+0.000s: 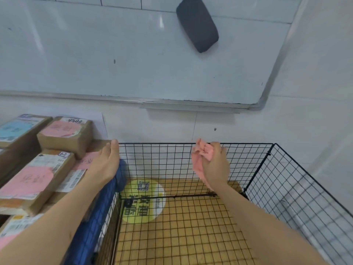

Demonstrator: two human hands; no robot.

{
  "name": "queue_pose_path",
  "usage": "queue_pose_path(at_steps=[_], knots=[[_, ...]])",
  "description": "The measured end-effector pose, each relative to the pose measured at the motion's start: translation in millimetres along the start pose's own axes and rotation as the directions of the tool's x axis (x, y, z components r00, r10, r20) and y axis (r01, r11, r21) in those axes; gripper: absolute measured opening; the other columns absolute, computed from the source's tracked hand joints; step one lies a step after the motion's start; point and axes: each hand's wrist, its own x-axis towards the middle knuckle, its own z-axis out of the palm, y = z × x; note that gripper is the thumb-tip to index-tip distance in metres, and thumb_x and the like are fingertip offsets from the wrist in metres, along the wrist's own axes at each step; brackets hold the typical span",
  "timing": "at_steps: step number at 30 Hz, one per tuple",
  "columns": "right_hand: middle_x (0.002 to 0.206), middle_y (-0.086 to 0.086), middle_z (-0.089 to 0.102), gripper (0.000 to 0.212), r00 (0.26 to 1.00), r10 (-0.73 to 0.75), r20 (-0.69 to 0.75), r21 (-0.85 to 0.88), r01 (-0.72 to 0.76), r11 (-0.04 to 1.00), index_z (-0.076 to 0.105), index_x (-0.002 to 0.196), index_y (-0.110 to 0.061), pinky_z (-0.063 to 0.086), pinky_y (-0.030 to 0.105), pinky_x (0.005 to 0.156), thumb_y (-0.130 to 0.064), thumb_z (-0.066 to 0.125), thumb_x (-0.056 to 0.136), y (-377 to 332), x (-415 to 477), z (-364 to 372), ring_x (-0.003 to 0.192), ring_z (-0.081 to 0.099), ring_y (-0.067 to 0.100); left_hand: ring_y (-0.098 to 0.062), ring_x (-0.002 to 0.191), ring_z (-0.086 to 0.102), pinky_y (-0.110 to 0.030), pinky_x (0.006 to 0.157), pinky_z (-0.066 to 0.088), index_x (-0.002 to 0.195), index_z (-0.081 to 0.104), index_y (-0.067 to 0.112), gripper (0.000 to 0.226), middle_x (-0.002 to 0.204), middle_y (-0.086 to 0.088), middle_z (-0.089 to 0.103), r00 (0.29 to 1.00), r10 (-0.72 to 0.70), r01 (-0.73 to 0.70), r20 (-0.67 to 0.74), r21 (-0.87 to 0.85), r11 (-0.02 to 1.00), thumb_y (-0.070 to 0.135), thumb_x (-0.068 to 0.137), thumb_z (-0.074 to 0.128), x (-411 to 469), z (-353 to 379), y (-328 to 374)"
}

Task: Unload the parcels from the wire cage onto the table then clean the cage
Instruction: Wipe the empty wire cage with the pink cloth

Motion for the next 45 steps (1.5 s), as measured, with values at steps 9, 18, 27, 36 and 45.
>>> queue_pose_path(at_steps=[9, 18, 27, 36, 45], knots=[[0.117, 0.014, 0.052, 0.04, 0.874, 0.417, -0.249, 0.182, -0.381, 0.907, 0.047, 0.121, -0.015, 0.053, 0.041, 0.063, -0.022, 0.066, 0.087, 95, 46, -72, 0.086, 0.06, 0.03, -0.029, 0.144, 0.019, -0.038, 0.115, 0.014, 0.15, 0.02, 0.006, 0.07, 0.157, -0.013, 0.02, 1.0, -0.024, 0.023, 0.003, 0.08, 0.997, 0.052, 0.098, 0.013, 8, 5, -9], [0.113, 0.01, 0.042, 0.054, 0.849, 0.473, -0.234, 0.424, -0.348, 0.836, 0.036, 0.136, -0.025, 0.056, 0.041, 0.068, -0.036, 0.062, 0.09, 92, 33, -39, 0.081, 0.057, 0.025, -0.024, 0.145, 0.016, -0.034, 0.116, 0.01, 0.151, 0.022, 0.011, 0.064, 0.157, -0.01, 0.019, 0.999, -0.049, 0.049, -0.004, -0.032, 0.998, 0.049, 0.1, 0.009, 9, 5, -5], [0.118, 0.014, 0.048, 0.061, 0.914, 0.363, -0.183, 0.461, -0.246, 0.853, 0.04, 0.133, -0.016, 0.05, 0.02, 0.062, -0.019, 0.073, 0.082, 96, 30, -26, 0.087, 0.058, 0.013, -0.029, 0.141, 0.025, -0.039, 0.117, 0.016, 0.147, 0.03, 0.006, 0.068, 0.153, -0.015, 0.029, 0.998, -0.061, 0.061, -0.007, 0.054, 0.997, 0.049, 0.099, 0.009, 19, 7, -15], [0.124, 0.014, 0.047, 0.047, 0.851, 0.513, -0.112, 0.582, -0.362, 0.728, 0.038, 0.131, -0.018, 0.047, 0.016, 0.058, -0.005, 0.058, 0.091, 52, 13, 6, 0.086, 0.058, 0.013, -0.025, 0.145, 0.018, -0.036, 0.117, 0.01, 0.15, 0.024, 0.01, 0.066, 0.157, -0.01, 0.021, 0.999, -0.041, 0.041, 0.009, 0.016, 0.999, 0.05, 0.099, 0.009, 12, 5, -9], [0.131, 0.007, 0.036, 0.063, 0.845, 0.533, 0.052, 0.646, -0.435, 0.628, 0.029, 0.144, -0.023, 0.052, 0.022, 0.07, -0.005, 0.058, 0.091, -27, -36, 63, 0.101, 0.054, 0.016, -0.025, 0.146, 0.013, -0.036, 0.115, 0.007, 0.152, 0.018, 0.011, 0.062, 0.158, -0.009, 0.016, 0.999, -0.021, 0.018, 0.027, 0.123, 0.992, 0.046, 0.101, 0.008, 4, 2, -2]])
